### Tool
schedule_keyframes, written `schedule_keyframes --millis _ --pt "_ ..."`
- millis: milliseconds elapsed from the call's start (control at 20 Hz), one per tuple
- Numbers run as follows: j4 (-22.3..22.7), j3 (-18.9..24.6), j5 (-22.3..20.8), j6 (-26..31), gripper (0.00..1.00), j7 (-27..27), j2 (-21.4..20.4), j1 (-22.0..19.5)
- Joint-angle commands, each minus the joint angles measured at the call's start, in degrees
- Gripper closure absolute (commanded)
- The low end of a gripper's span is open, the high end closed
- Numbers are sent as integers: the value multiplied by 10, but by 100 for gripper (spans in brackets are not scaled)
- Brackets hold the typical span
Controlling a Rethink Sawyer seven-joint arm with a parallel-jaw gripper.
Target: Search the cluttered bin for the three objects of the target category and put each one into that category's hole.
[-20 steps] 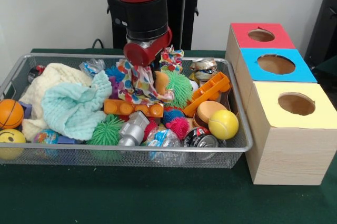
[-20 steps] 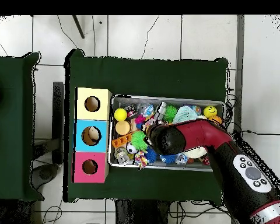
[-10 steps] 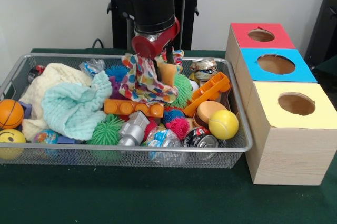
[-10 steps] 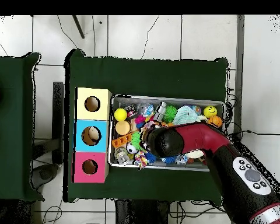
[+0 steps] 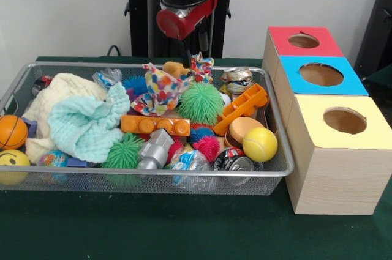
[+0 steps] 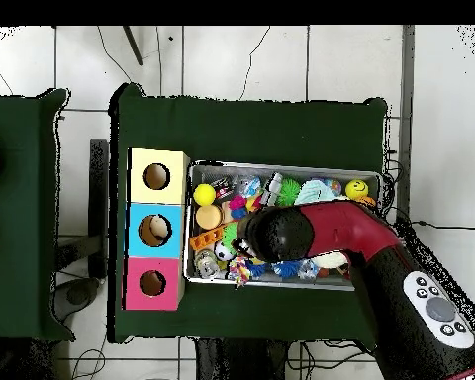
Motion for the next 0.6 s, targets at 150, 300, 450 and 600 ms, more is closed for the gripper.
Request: schedule_keyframes --millis 150,300,450,600 --pt "4 0 21 18 100 24 -22 -5" --pt "15 17 21 -41 100 24 -7 -15" --pt "16 -15 -8 -22 100 27 -8 -2" --pt "17 -17 -14 -28 100 29 -3 2"
